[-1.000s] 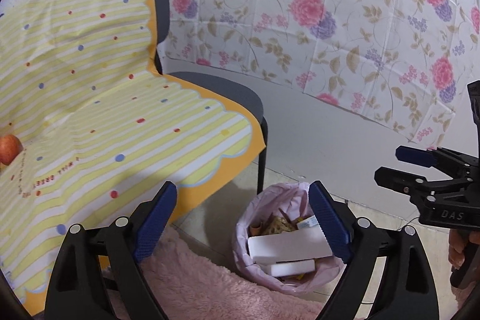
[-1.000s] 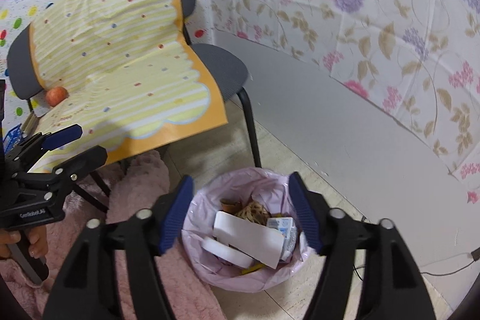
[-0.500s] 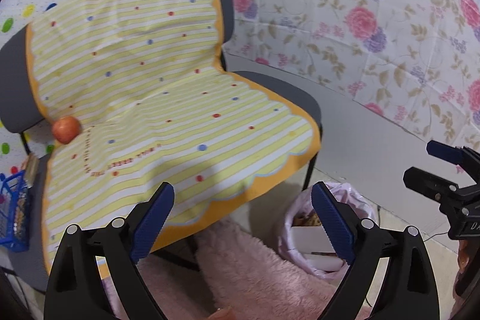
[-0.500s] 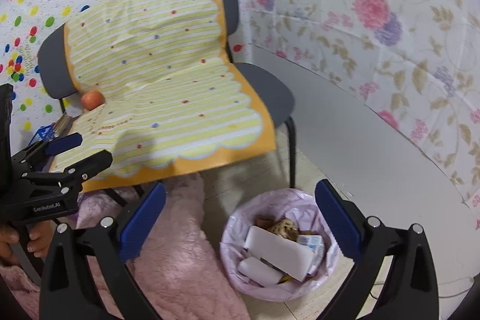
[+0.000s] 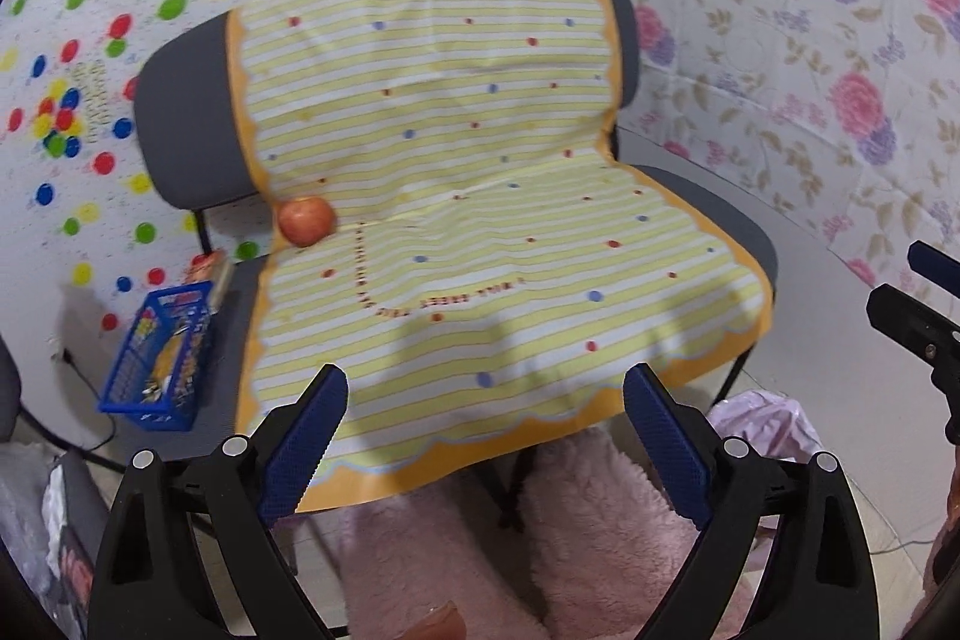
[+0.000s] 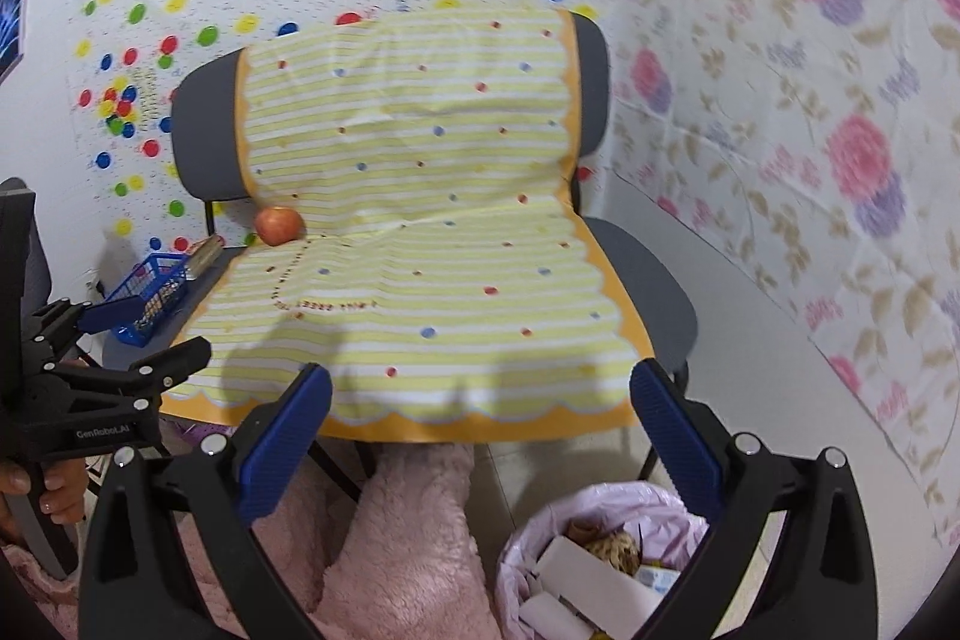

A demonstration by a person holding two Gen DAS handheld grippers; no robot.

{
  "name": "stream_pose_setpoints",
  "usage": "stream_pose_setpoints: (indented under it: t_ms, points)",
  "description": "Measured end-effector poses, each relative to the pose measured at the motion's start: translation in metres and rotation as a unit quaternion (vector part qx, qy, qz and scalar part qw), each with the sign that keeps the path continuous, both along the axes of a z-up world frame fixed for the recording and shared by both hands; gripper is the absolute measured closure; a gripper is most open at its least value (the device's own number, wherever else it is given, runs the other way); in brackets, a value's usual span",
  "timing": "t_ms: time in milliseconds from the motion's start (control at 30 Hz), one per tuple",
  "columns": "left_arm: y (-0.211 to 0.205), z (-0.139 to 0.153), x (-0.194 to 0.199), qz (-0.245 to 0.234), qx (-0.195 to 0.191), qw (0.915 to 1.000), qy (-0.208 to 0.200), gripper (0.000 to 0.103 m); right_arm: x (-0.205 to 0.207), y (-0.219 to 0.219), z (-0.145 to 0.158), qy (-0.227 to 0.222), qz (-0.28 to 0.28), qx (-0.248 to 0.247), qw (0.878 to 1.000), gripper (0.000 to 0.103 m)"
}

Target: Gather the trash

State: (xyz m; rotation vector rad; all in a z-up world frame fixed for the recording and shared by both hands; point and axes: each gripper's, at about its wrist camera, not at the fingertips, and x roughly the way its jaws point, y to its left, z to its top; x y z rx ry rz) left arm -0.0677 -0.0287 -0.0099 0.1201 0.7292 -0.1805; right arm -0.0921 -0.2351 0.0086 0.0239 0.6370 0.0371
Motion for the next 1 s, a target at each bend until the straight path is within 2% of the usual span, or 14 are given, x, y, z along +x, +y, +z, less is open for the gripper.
stream_pose_setpoints:
  t_ms: [333, 1000]
  points:
    - [0.028, 0.009, 0.0, 0.038, 0.003, 0.9992, -0.01, 0.011, 0.014, 0.015, -0.001, 0.007, 0.015, -0.01, 1.0, 0.006]
    - [0.034, 0.007, 0.004, 0.053, 0.004, 0.9986, -0.007, 0.011, 0.024, 0.016, -0.01, 0.024, 0.025, -0.004, 0.999, 0.006]
